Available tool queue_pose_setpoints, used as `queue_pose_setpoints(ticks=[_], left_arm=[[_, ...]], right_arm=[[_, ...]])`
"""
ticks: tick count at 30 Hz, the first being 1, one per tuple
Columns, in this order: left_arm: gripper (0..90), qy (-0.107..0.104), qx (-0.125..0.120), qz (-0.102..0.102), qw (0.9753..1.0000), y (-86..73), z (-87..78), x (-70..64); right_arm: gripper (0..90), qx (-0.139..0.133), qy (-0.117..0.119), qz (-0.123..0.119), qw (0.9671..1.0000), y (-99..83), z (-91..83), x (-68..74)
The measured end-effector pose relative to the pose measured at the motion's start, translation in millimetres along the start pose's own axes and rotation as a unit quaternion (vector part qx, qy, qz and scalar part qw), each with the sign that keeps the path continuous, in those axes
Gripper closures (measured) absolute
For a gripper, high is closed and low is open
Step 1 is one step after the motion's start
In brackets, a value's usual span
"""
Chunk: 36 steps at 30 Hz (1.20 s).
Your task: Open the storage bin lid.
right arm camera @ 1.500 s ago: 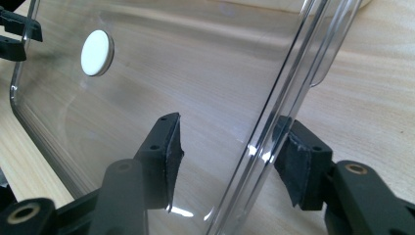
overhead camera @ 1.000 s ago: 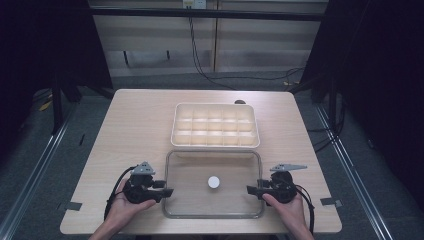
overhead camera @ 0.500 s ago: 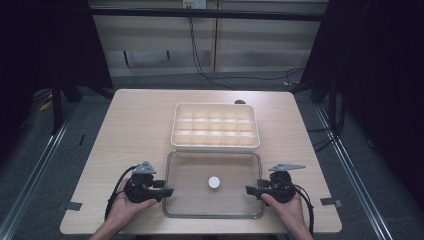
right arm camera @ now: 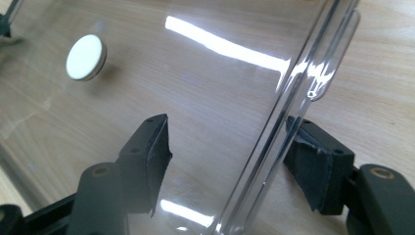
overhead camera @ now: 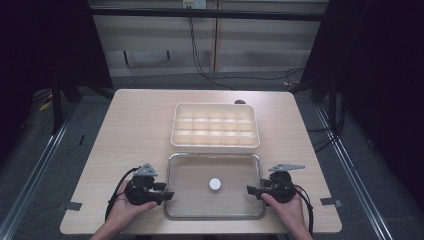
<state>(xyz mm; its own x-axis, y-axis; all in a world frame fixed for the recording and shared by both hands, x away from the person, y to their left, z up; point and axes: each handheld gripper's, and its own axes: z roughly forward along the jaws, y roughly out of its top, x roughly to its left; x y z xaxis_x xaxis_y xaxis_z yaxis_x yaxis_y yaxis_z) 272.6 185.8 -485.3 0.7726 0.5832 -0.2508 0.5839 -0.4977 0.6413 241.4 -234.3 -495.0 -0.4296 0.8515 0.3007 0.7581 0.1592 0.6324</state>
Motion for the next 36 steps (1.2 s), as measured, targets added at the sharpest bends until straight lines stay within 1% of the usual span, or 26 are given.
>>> queue_pose_setpoints(ticks=[4, 5, 8, 11, 15, 16, 17, 18, 19, 20, 21, 22, 23, 24, 26, 27, 28, 29, 31, 32, 33, 34, 35, 36], left_arm=[[50.4, 0.000, 0.002, -0.002, 1.0000, 0.8, 0.9, 1.5], [50.0, 0.003, 0.002, -0.002, 1.0000, 0.7, 1.2, 1.1], [48.1, 0.005, 0.010, -0.002, 0.9999, 0.3, 0.9, 1.0], [47.2, 0.006, 0.011, -0.002, 0.9999, 0.3, 0.7, 1.6], [46.8, 0.008, 0.008, -0.012, 0.9999, 0.5, 2.8, 3.4], [46.6, 0.005, 0.015, -0.012, 0.9998, 1.0, 1.9, 3.9], [46.3, 0.008, 0.013, -0.013, 0.9998, 0.8, 2.3, 3.6], [45.6, 0.025, 0.010, 0.001, 0.9996, 0.3, 2.2, 2.5], [48.6, 0.028, 0.007, 0.006, 0.9996, 0.2, 1.9, 1.8], [47.2, 0.021, 0.006, -0.001, 0.9998, 0.8, 1.4, 1.4], [46.2, 0.014, 0.000, 0.000, 0.9999, 0.9, 0.9, 1.6], [45.6, 0.016, -0.005, 0.004, 0.9999, 1.2, 1.0, 1.0], [44.5, 0.014, -0.002, 0.004, 0.9999, 1.8, 0.2, 0.7], [43.5, 0.014, -0.004, 0.004, 0.9999, 2.0, 0.2, 0.4], [42.1, 0.020, -0.010, 0.005, 0.9997, 2.4, -1.2, -0.7], [41.2, 0.019, -0.017, 0.006, 0.9996, 2.4, -2.1, -1.1], [40.4, 0.019, -0.020, 0.007, 0.9996, 3.0, -4.6, -1.5], [39.7, 0.022, -0.027, 0.008, 0.9994, 3.1, -7.0, -2.2], [37.6, 0.024, -0.046, 0.013, 0.9986, 3.6, -12.8, -2.9], [36.4, 0.024, -0.056, 0.012, 0.9981, 3.6, -15.8, -3.8], [35.8, 0.028, -0.065, 0.016, 0.9974, 3.6, -19.5, -3.9], [35.2, 0.030, -0.076, 0.017, 0.9965, 3.6, -23.1, -4.2], [34.2, 0.031, -0.085, 0.016, 0.9957, 3.7, -26.6, -4.1], [32.9, 0.035, -0.091, 0.018, 0.9951, 3.8, -30.5, -3.5]], right_arm=[[35.0, 0.001, -0.003, 0.002, 1.0000, -0.1, -0.2, 0.0], [35.3, 0.000, -0.004, 0.000, 1.0000, -0.1, -0.1, -0.1], [36.5, 0.000, -0.010, -0.002, 0.9999, -0.3, -0.4, 0.3], [36.5, 0.000, -0.010, -0.001, 1.0000, -0.5, -0.7, 0.3], [36.6, 0.001, -0.011, 0.000, 0.9999, -0.4, -0.7, 0.7], [36.7, 0.001, -0.009, 0.000, 1.0000, -0.4, -0.7, 0.6], [36.8, 0.001, -0.009, 0.001, 1.0000, -0.4, -0.7, 0.5], [36.8, 0.000, -0.009, 0.001, 1.0000, -0.4, -0.7, 0.6], [36.6, 0.000, -0.011, 0.000, 0.9999, -0.3, -1.3, 0.9], [36.9, 0.000, -0.016, -0.001, 0.9999, -0.2, -1.3, 1.0], [38.5, -0.005, -0.015, -0.002, 0.9999, -0.2, -2.3, 1.0], [38.6, -0.013, -0.008, -0.007, 0.9999, 0.3, -3.3, 0.3], [38.8, -0.016, -0.014, -0.006, 0.9998, 0.6, -4.5, 0.8], [38.5, -0.021, -0.016, -0.011, 0.9996, 0.6, -5.2, 0.2], [37.5, -0.028, -0.004, -0.005, 0.9996, 0.4, -7.3, 0.1], [37.3, -0.033, 0.000, -0.007, 0.9994, 0.6, -8.8, 0.3], [37.0, -0.039, 0.004, -0.007, 0.9992, 1.1, -10.8, 0.9], [36.3, -0.050, 0.010, -0.013, 0.9986, 1.7, -12.7, 0.8], [35.3, -0.071, 0.025, -0.023, 0.9969, 2.9, -19.5, 2.8], [34.1, -0.085, 0.032, -0.030, 0.9954, 3.3, -23.8, 4.5], [33.3, -0.096, 0.039, -0.034, 0.9940, 3.4, -28.5, 6.0], [32.2, -0.107, 0.044, -0.036, 0.9926, 3.4, -33.0, 7.2], [31.0, -0.117, 0.043, -0.039, 0.9914, 3.3, -37.4, 7.9], [31.0, -0.126, 0.050, -0.041, 0.9899, 3.5, -41.7, 8.7]])
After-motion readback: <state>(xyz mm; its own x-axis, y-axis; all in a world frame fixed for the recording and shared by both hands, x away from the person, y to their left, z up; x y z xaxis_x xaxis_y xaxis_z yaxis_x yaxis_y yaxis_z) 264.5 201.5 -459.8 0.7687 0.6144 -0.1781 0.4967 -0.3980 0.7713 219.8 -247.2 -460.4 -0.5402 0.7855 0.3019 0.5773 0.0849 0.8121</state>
